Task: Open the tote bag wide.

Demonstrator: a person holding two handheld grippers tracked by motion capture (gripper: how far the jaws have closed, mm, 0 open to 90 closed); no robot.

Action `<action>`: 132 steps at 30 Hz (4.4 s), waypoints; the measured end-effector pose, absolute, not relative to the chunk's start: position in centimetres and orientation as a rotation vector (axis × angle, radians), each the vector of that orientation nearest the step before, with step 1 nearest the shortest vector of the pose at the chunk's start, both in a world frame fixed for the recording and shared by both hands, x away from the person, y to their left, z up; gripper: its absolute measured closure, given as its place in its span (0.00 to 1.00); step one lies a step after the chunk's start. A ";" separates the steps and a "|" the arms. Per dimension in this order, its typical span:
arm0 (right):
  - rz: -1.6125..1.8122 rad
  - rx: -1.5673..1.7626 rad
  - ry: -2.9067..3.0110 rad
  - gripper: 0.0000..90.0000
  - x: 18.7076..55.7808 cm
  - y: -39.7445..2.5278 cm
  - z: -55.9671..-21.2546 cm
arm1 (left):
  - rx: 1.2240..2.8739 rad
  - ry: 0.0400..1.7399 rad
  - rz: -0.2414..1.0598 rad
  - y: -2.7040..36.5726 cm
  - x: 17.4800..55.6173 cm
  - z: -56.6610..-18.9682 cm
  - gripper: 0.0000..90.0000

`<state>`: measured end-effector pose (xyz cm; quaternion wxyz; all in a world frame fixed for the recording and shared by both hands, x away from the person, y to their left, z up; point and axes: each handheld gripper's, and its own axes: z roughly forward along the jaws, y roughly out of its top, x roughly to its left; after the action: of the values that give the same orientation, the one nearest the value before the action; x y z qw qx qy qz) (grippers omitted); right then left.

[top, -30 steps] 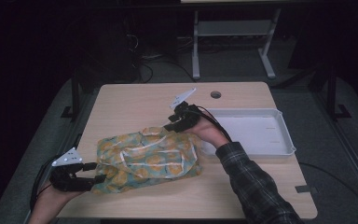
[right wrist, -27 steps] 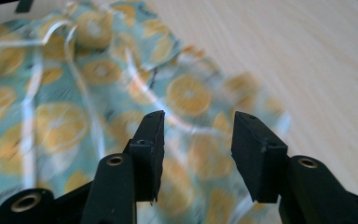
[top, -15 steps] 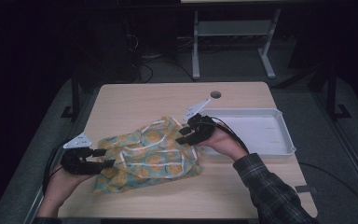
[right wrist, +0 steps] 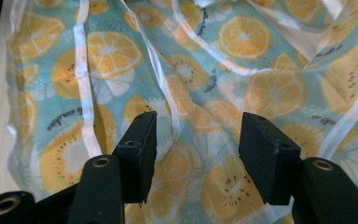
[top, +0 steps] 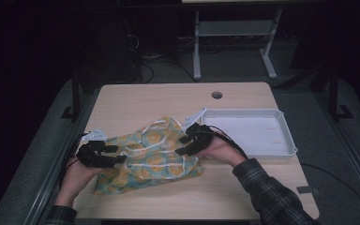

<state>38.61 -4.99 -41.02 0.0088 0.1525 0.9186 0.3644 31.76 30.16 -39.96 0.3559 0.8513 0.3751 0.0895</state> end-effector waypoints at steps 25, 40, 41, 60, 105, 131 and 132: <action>1.119 0.444 2.847 1.00 38.0 -5.6 -40.4 | 2.123 0.928 0.261 30.3 30.9 -39.2 0.99; 1.227 0.428 2.793 1.00 36.1 -7.0 -38.7 | 2.069 0.881 0.248 30.5 27.9 -37.4 0.99; 1.228 0.415 2.791 1.00 35.9 -7.1 -38.6 | 2.067 0.883 0.242 30.4 27.6 -37.4 0.99; 1.243 0.324 2.825 1.00 32.1 -8.2 -38.8 | 2.087 0.846 0.185 30.1 24.2 -37.9 0.99; 0.891 0.176 3.095 1.00 30.2 -6.0 -44.9 | 2.412 0.808 -0.103 27.8 22.6 -43.7 0.99; 0.910 0.268 3.045 0.99 33.3 -5.3 -45.5 | 2.439 0.889 0.000 28.4 26.7 -44.6 0.99; 0.906 0.268 3.041 0.99 33.3 -5.2 -45.4 | 2.432 0.899 0.007 28.6 26.8 -44.6 0.99</action>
<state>33.33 -5.19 -45.44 -0.0212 0.0842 0.9548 0.2844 26.81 28.56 -44.64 0.2711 0.9029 0.3336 0.0026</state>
